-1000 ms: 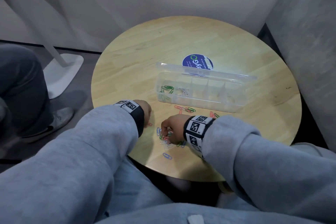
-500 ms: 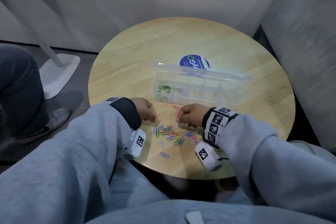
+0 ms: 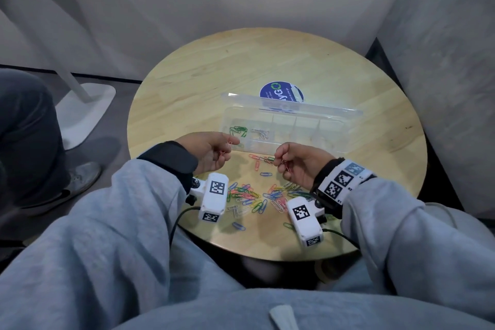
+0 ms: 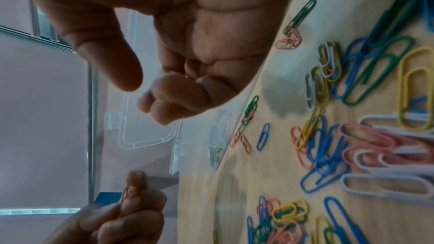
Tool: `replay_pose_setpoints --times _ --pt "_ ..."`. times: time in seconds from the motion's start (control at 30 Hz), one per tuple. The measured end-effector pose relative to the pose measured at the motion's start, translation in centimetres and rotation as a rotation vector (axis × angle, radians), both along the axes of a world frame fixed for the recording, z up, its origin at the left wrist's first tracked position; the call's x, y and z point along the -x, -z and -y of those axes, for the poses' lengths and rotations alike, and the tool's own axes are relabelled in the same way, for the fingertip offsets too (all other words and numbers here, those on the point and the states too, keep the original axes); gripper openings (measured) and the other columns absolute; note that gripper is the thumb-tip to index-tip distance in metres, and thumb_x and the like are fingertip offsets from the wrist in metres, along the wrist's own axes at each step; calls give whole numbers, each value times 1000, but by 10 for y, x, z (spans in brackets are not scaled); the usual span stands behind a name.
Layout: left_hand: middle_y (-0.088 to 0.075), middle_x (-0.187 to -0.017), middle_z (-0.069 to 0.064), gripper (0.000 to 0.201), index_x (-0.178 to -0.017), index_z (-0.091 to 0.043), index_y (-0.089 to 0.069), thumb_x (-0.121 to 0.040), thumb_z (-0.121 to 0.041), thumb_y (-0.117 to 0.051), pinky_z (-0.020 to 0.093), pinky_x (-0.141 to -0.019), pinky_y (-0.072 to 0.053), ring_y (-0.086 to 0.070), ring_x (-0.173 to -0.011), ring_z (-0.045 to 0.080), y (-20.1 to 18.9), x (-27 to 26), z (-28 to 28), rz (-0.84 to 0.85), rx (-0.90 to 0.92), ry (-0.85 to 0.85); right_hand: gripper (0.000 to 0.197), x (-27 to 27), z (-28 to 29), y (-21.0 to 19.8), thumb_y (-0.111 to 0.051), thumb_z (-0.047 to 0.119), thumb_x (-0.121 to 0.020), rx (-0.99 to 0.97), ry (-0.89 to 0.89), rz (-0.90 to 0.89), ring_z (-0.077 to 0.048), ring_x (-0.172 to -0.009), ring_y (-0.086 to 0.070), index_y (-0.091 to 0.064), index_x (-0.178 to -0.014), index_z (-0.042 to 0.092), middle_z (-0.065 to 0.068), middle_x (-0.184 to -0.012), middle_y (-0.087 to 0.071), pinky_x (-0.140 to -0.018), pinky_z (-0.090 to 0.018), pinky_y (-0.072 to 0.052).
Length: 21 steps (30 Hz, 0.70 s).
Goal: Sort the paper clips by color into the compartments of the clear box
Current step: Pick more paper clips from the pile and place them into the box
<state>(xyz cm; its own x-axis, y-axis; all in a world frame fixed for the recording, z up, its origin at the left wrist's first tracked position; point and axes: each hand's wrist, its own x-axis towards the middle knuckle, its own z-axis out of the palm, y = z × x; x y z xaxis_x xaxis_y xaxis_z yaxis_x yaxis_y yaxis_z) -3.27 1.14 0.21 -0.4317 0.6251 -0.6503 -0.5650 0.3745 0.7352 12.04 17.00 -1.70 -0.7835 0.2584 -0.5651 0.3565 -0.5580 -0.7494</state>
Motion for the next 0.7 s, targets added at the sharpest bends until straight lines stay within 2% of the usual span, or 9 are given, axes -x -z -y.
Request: replay_pose_setpoints --times 0.1,0.17,0.27,0.37,0.43,0.53,0.6,0.63,0.7 --pt "-46 -66 4 22 -76 -9 -53 -91 -1 -40 10 -36 -41 -49 -35 5 1 -5 -3 -1 22 -20 25 2 1 0 -40 7 -93 -58 2 81 -8 -36 -49 -49 -70 8 -5 -54 -53 -35 -14 -38" --pt "-45 -66 4 21 -72 -10 -50 -92 -4 -44 11 -35 -37 -46 -37 5 3 -8 -8 -88 102 46 26 4 -1 3 -45 10 -94 -191 -83 200 -9 -37 -43 -45 -68 10 -5 -59 -44 -35 -15 -33" --pt "-40 -64 1 20 -71 -15 -47 -89 -9 -53 19 -42 -29 -35 -50 11 5 -10 -15 -413 312 349 31 2 -7 7 -60 14 -88 -556 -347 349 -16 -45 -37 -43 -63 14 -5 -55 -43 -43 -23 -31" --pt "-48 -66 -6 19 -69 -21 -51 -82 -15 -64 20 -52 -34 -43 -62 12 5 -16 -21 -778 491 676 24 0 -5 2 -70 20 -80 -886 -563 425 -12 -47 -43 -53 -63 19 2 -54 -51 -50 -23 -38" --pt "-49 -67 -10 22 -65 -24 -51 -80 -13 -64 19 -52 -35 -48 -69 12 6 -23 -26 -909 561 797 15 2 -2 -1 -71 17 -76 -1020 -691 440 -10 -58 -49 -58 -68 20 3 -66 -59 -57 -23 -42" --pt "-50 -71 -9 24 -65 -24 -48 -80 -12 -62 19 -50 -34 -50 -75 14 11 -30 -37 -980 639 965 6 3 4 1 -67 20 -75 -1211 -961 588 -17 -77 -56 -62 -77 18 -1 -85 -66 -70 -28 -49" --pt "-59 -81 -3 21 -66 -23 -50 -79 -12 -62 20 -56 -40 -54 -80 18 15 -32 -40 -988 687 1046 23 3 6 10 -69 32 -73 -1273 -1044 668 -22 -83 -65 -67 -84 12 -3 -90 -69 -77 -30 -54" --pt "-64 -88 0 17 -68 -22 -52 -77 -14 -64 22 -63 -44 -57 -83 20 18 -32 -41 -999 710 1065 31 3 6 15 -69 38 -72 -1288 -1044 695 -22 -84 -66 -69 -88 12 -3 -89 -70 -78 -30 -55" --pt "-69 -97 3 10 -73 -21 -57 -74 -19 -66 27 -72 -48 -63 -90 23 20 -35 -41 -1011 749 1078 35 3 9 22 -67 42 -72 -1333 -1033 717 -21 -74 -62 -71 -90 12 -1 -80 -65 -70 -26 -51"
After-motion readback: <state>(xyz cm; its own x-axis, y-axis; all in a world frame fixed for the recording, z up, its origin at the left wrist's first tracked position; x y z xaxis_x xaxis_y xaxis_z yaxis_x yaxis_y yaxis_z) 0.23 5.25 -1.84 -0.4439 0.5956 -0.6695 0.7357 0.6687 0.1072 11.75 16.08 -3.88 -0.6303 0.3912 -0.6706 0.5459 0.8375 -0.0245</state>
